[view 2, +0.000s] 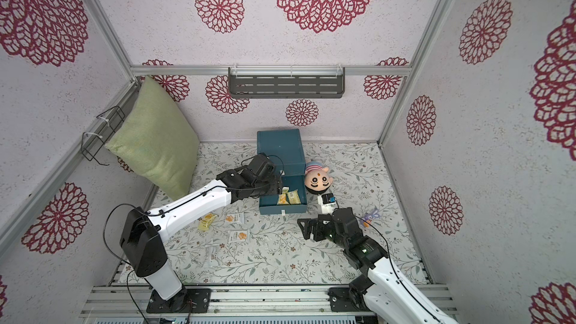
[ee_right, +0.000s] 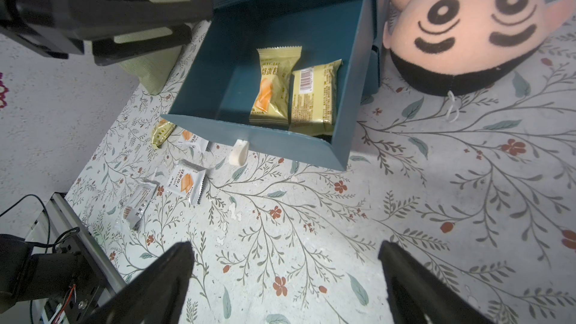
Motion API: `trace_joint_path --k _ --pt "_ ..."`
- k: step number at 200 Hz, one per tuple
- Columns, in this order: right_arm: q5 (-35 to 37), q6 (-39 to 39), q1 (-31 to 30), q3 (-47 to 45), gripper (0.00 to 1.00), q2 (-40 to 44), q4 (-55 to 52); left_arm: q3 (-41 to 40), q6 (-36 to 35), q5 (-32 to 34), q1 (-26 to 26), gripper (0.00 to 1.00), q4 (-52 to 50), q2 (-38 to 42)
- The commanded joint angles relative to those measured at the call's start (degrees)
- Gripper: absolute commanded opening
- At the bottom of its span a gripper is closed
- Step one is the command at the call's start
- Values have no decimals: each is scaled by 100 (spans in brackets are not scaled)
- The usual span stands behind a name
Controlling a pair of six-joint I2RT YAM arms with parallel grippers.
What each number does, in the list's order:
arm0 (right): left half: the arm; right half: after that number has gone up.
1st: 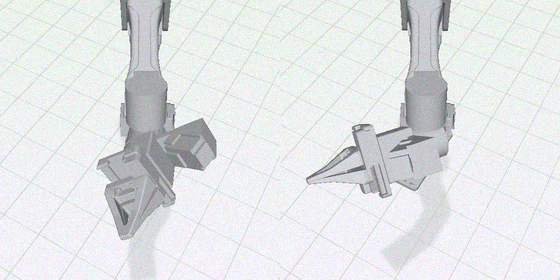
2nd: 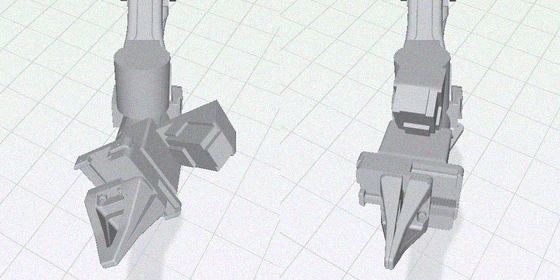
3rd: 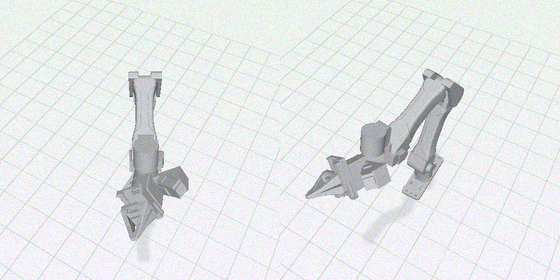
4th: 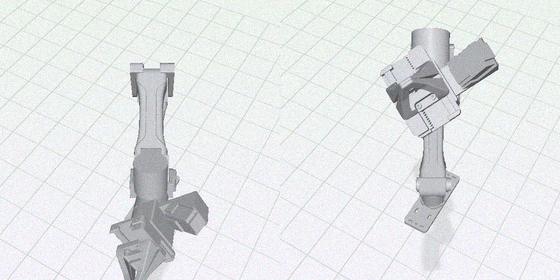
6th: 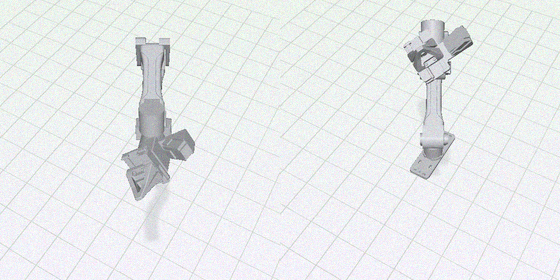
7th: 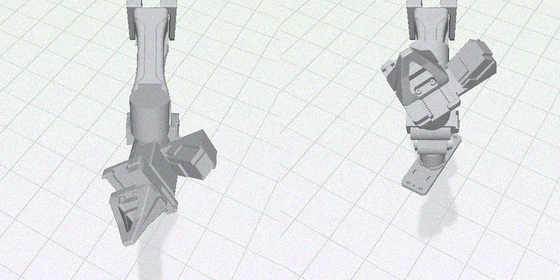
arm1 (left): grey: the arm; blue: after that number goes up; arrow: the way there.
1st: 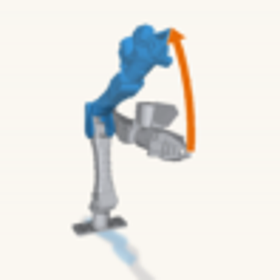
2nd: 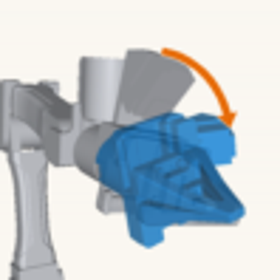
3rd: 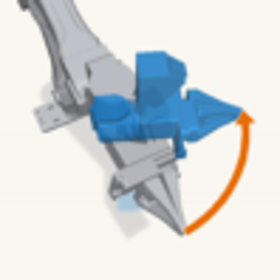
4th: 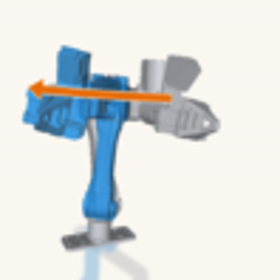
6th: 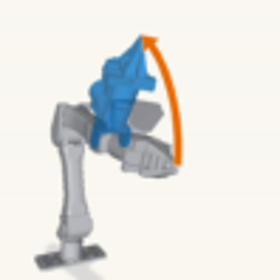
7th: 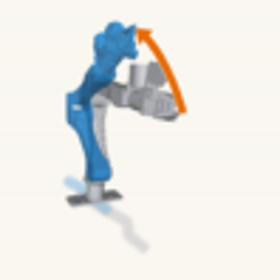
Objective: Place the cookies into the drawer by color
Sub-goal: Place the cookie in the drawer, then pick up the cookie at the center of the board.
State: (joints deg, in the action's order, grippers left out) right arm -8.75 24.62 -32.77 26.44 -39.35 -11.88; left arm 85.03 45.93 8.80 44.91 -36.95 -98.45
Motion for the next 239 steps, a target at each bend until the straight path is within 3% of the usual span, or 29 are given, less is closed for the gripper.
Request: trace_joint_path --k 1,42,124,149,195,239 --pt "49 34 22 50 99 112 72 -334 -72 422 36 83 -84 604" --pt "-12 -8 24 55 99 182 62 -1492 93 924 -274 100 -188 1594" --pt "-200 -61 22 -33 99 226 105 -3603 293 745 -2016 97 -131 2775" --pt "-216 -58 24 -24 99 202 114 -4079 277 313 -2707 97 204 2754" --pt "-215 -61 23 -33 99 235 89 -4396 76 -254 -3449 98 893 2253" --pt "-217 -68 23 -29 99 235 89 -4356 -167 -946 -3802 97 1434 1382"
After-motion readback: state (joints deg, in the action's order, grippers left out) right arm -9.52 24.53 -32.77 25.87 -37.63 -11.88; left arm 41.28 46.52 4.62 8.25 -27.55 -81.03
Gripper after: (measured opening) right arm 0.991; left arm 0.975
